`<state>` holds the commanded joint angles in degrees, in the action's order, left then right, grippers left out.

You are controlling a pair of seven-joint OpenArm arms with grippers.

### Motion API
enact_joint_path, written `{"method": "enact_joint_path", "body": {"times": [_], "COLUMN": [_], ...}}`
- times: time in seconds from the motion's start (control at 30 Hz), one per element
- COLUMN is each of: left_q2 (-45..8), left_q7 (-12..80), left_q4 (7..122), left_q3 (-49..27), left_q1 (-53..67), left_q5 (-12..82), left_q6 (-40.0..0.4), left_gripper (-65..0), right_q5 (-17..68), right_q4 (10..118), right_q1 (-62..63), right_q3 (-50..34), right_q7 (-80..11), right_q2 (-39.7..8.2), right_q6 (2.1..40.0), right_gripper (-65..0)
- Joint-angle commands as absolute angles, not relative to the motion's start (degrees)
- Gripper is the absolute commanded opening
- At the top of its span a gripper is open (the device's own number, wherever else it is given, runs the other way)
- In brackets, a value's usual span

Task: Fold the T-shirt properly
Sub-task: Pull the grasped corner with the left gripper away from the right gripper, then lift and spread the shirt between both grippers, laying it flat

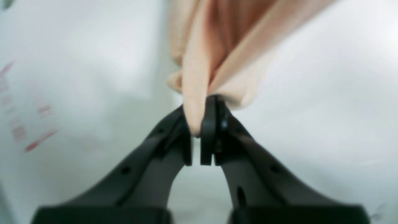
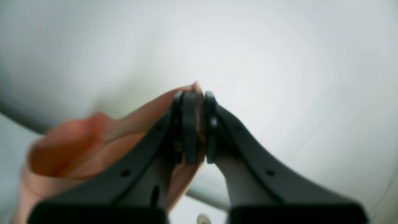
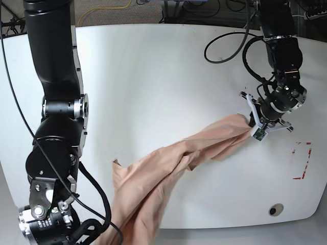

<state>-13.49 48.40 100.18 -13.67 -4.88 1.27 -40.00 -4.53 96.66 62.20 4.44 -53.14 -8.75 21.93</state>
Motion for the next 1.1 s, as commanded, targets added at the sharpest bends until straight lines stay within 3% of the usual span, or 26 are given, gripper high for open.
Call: {"method": "enact_joint_path", "body": {"times": [0.23,0.47,0.87,1.1], "left_q2": [-15.8,-18.2,-22.6,-22.5], "left_q7": [51.0,51.6,61.1,61.2], "left_q4": [102.5,103.3,103.5,104.2], "left_q3": [-18.2,-18.7,-18.8,-18.6], "left_q1": [-7.1,-11.7,-26.3,-24.0], "left_q5": [1.2,1.0,1.2,1.2], "left_q6": [-40.0,-40.0,-40.0,-40.0], "left_gripper": [-65.0,-65.0,-65.0,-65.0], "right_q5": [-4.5,-4.6,-4.6,-4.6], "right_q4": [92.2,86.1,81.3,82.4], "right_q1": [59.6,59.7,60.4,52.2], "right_q3": [0.9,0.2,-5.5,-6.6], "right_q7": [-52.8,-50.2,-50.2,-50.2], "right_q2": [-10.5,-10.6,-11.9,-13.7], "right_q6": [21.9,21.6,21.6,21.6], "right_gripper": [-65.0,-65.0,-65.0,-65.0]}}
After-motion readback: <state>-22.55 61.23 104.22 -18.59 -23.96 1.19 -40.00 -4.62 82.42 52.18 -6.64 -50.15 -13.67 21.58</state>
